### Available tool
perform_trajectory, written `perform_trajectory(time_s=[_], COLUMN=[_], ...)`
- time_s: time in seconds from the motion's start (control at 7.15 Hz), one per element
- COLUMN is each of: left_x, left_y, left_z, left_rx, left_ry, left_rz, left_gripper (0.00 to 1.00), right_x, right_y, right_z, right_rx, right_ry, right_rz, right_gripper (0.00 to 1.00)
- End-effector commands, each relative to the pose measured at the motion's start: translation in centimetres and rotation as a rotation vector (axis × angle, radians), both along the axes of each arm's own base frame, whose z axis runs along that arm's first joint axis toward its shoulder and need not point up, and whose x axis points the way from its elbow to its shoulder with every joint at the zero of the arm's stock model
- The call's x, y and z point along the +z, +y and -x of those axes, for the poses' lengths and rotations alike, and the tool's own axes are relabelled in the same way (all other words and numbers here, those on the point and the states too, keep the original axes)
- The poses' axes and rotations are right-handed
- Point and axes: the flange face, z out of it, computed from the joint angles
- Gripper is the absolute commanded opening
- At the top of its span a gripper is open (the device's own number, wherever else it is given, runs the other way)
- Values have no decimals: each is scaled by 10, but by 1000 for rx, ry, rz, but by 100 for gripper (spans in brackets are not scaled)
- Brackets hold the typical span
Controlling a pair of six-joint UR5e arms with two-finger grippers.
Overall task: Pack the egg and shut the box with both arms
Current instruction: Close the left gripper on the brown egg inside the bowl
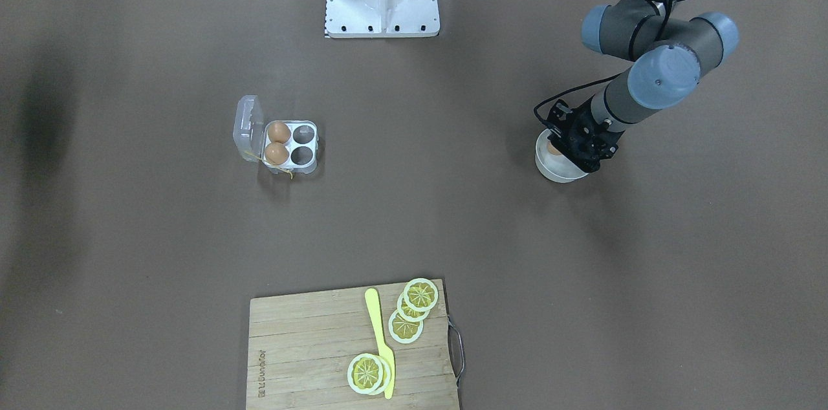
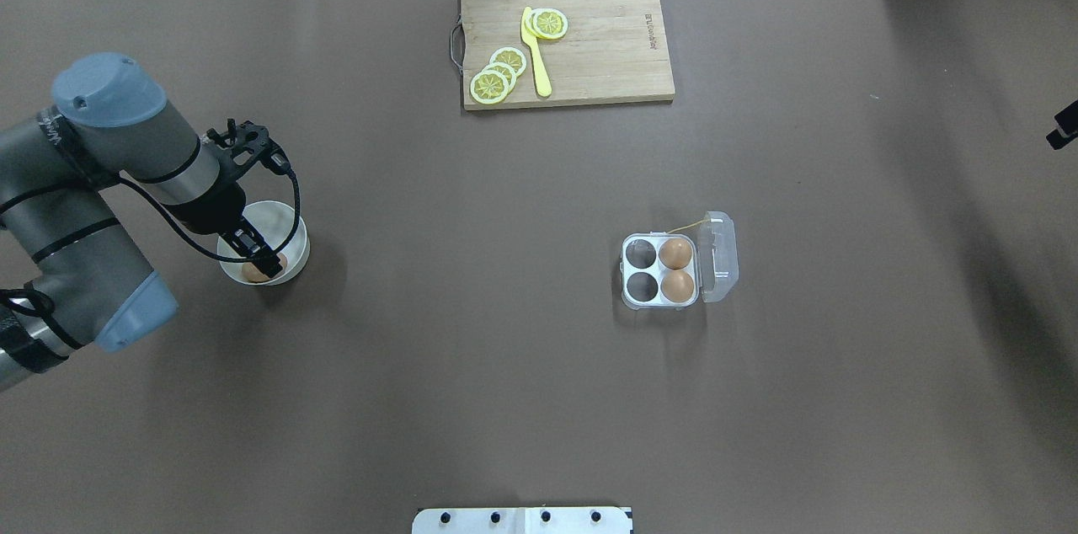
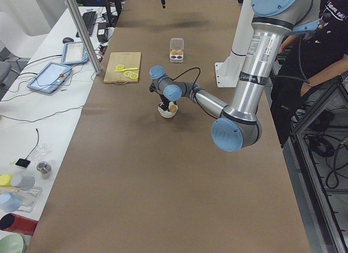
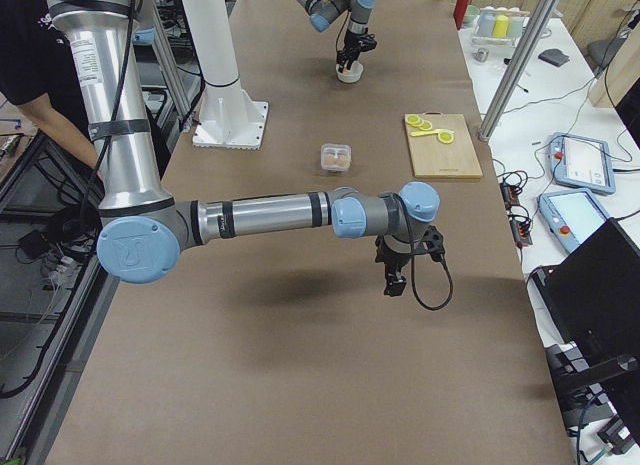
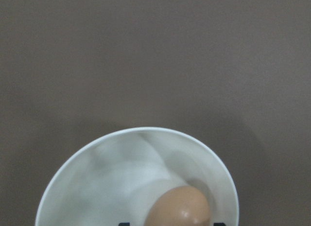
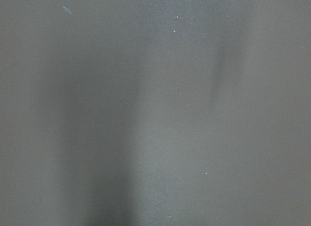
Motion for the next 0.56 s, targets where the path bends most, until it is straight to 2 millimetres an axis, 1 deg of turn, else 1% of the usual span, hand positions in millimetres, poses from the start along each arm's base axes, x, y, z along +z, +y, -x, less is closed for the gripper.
perform_trajectory(time_s=[0.0, 0.42], left_x=[2, 6], left_y=[-1, -2], left_z=[-2, -3], left_rx=[1, 0], left_ry=[-3, -10], left_rz=[4, 9], left_gripper=[58, 61], right_x=[-1, -1], right_y=[0, 0], right_z=[0, 0], right_rx=[0, 0], right_ry=[0, 0], right_rz=[-1, -1], right_gripper=[100, 100])
